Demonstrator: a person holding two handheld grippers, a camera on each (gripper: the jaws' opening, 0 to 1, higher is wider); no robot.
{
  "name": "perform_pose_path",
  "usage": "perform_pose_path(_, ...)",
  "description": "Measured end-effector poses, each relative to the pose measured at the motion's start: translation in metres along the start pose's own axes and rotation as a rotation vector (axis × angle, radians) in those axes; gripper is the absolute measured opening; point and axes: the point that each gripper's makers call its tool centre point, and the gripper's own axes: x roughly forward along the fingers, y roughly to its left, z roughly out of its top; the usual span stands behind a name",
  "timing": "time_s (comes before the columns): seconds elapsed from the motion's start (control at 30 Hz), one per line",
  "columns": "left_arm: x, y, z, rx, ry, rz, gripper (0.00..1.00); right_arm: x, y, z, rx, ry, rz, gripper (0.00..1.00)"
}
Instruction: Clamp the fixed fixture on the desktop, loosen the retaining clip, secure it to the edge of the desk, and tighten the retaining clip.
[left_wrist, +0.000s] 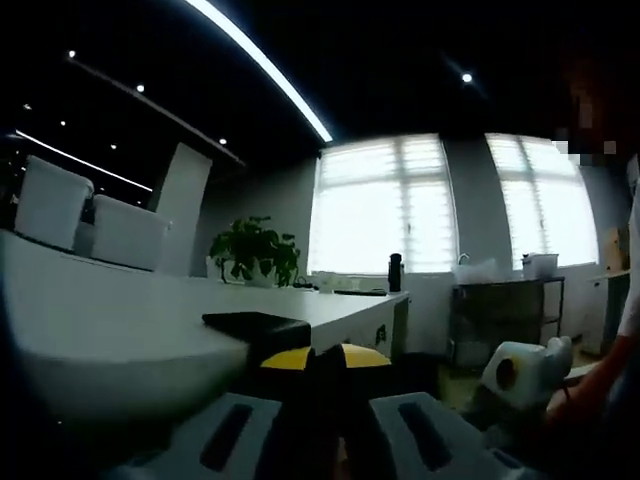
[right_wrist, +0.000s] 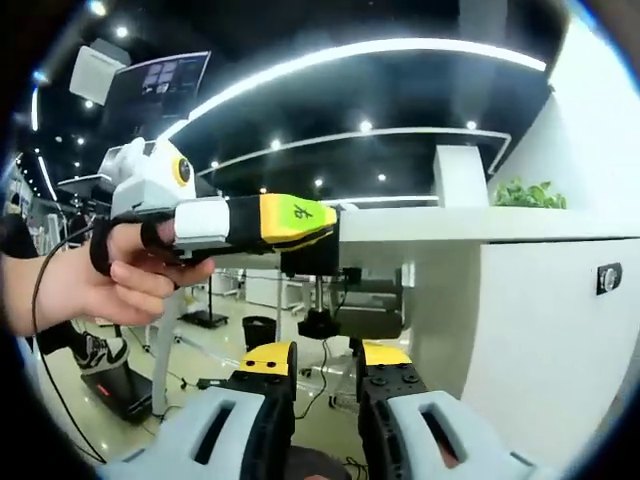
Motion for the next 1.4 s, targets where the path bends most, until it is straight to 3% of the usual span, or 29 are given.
perform_pose_path(0.07,0.001,0.0,0.002,-0.004,-0.014,0.001,0.09,-0.001,-0.004,0.0,0.003,0.0,-0.01,0.22)
perform_pose_path(0.17,0.002,-0.001,0.001,0.049,0.011,-0.006,0.09,0.0,-0.004,-0.001,0.008,0.002,-0.016,0.22)
perform_pose_path(0.43,0.001,0.006,0.003,0.053,0.006,-0.001,0.03,0.005,0.012,-0.01,-0.015,0.022,0.01,0.22)
perform_pose_path(0.5,0.001,0.005,0.003,0.086,0.013,-0.011,0.03,0.01,0.006,-0.012,0.047,0.034,-0.052,0.23)
perform_pose_path(0.6,0.0,0.006,0.003,0.088,0.014,-0.009,0.02,0.015,-0.006,-0.003,0.061,-0.009,-0.169,0.28)
perform_pose_path(0.8,-0.002,0.007,0.006,0.084,0.007,-0.006,0.02,0.035,0.004,-0.004,0.009,0.019,-0.172,0.29)
perform_pose_path(0.9,-0.003,0.008,0.007,0.055,-0.006,-0.006,0.02,0.045,0.011,-0.003,-0.066,0.027,-0.182,0.31)
perform_pose_path(0.93,-0.003,0.008,0.007,0.05,-0.01,-0.005,0.02,0.048,0.013,-0.004,-0.064,0.028,-0.196,0.3)
perform_pose_path(0.97,-0.003,0.008,0.007,0.049,-0.013,-0.003,0.02,0.049,0.007,-0.009,-0.035,0.048,-0.253,0.3)
perform_pose_path(1.03,-0.003,0.006,0.007,0.073,-0.01,0.002,0.02,0.058,0.01,-0.009,-0.017,0.038,-0.256,0.31)
perform_pose_path(1.17,0.0,0.003,0.007,0.139,0.004,0.005,0.02,0.075,0.0,-0.012,0.035,0.03,-0.336,0.3)
perform_pose_path(1.3,0.001,0.002,0.007,0.131,0.007,0.008,0.02,0.075,-0.004,-0.016,0.057,0.031,-0.354,0.32)
perform_pose_path(1.4,0.001,0.0,0.006,0.154,0.012,0.008,0.02,0.077,-0.001,-0.018,0.015,-0.003,-0.343,0.28)
